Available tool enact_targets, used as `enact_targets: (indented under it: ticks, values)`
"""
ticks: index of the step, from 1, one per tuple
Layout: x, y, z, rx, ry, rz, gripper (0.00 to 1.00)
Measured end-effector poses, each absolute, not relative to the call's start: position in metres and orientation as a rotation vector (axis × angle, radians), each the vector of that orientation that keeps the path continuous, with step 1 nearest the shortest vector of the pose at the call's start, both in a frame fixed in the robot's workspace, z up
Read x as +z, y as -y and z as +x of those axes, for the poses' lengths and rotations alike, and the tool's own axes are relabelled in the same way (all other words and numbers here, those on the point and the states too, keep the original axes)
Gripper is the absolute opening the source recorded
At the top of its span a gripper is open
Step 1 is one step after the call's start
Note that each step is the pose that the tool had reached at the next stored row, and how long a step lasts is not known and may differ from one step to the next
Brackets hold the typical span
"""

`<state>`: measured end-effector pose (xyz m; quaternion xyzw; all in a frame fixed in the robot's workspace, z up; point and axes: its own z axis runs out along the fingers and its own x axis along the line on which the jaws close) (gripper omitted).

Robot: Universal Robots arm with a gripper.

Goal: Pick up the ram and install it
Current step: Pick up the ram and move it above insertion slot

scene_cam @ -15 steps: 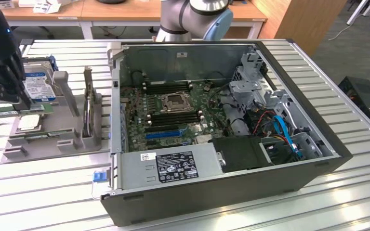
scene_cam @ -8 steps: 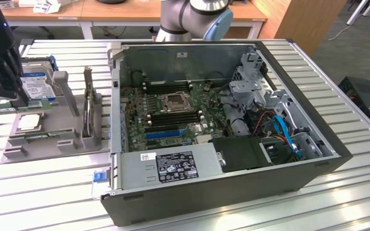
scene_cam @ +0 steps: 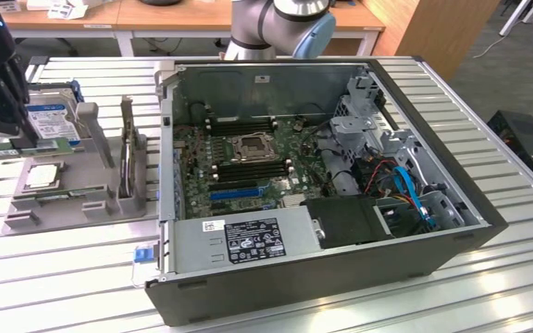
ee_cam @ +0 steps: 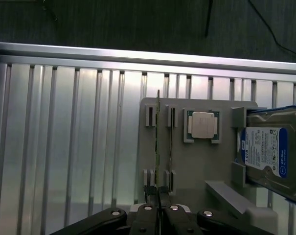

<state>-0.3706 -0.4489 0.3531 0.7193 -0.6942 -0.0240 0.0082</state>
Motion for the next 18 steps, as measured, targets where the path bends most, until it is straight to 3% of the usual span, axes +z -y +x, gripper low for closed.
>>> enact_targets:
  ticks: [18]
  values:
    - [0.374, 0.449, -0.371, -0.075, 2.172, 2.246, 0.13]
